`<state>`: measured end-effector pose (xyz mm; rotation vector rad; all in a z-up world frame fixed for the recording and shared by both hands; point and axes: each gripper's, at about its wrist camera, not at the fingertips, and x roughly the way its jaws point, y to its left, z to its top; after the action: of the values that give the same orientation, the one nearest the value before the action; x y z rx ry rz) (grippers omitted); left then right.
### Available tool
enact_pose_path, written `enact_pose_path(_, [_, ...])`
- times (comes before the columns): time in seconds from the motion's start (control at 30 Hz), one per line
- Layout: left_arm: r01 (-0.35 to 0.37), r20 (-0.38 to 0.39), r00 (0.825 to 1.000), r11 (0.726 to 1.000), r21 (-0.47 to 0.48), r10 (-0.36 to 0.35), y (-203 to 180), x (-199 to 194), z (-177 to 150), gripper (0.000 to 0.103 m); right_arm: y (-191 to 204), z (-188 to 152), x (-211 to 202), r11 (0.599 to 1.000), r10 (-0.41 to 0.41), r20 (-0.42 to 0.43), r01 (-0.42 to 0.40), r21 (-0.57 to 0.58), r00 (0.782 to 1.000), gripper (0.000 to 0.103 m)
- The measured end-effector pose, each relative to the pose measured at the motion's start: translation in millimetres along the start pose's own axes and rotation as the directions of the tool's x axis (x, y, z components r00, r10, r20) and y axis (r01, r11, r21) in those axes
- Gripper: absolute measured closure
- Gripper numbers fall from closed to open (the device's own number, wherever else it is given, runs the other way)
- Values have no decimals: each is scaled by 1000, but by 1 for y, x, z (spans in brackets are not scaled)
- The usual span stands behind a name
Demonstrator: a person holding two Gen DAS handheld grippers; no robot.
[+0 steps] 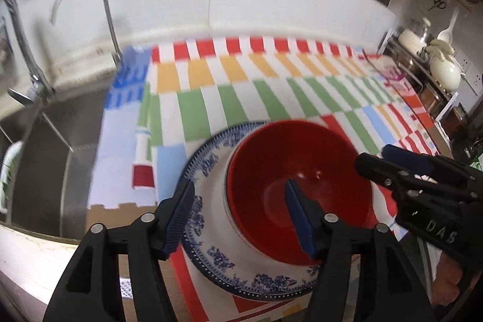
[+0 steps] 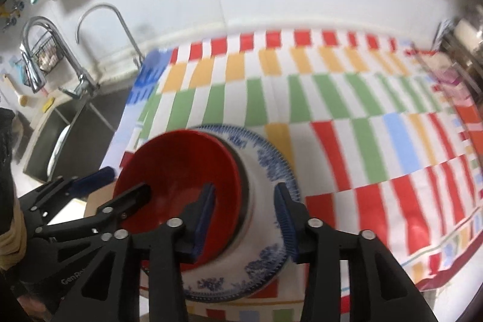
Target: Organize plates and bowls
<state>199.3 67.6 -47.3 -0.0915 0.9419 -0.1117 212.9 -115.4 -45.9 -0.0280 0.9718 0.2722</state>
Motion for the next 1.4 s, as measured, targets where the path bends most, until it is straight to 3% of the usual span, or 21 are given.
enact_pose_path(0.1, [-44, 115, 992, 999, 2, 43, -4, -21, -9, 23, -5, -6, -20, 1000, -26, 91, 25, 12, 996, 40])
enact_pose_path(0.17, [-67, 153, 986, 998, -4, 67, -9, -30, -16, 17, -9, -12, -30, 999, -39, 147, 37, 18, 988, 36])
enact_pose_path(0.27, [-119, 185, 976, 993, -8, 118, -20, -42, -26, 16, -14, -23, -38, 999, -45, 187, 43, 12, 981, 30])
enact_pose_path(0.6, [-191, 196, 960, 980, -53, 198, -53, -74, -72, 10, -31, -66, -74, 996, -44, 233, 61, -66, 972, 22])
enact_pose_path(0.8, [-235, 238, 940, 970, -68, 245, -73, -103, -100, 4, -38, -92, -102, 993, -30, 269, 59, -99, 963, 21])
enact_pose_path(1.4, [-257, 289, 919, 963, -74, 268, -116, -161, -149, 0, -56, -151, -167, 994, -30, 330, 63, -90, 943, 21])
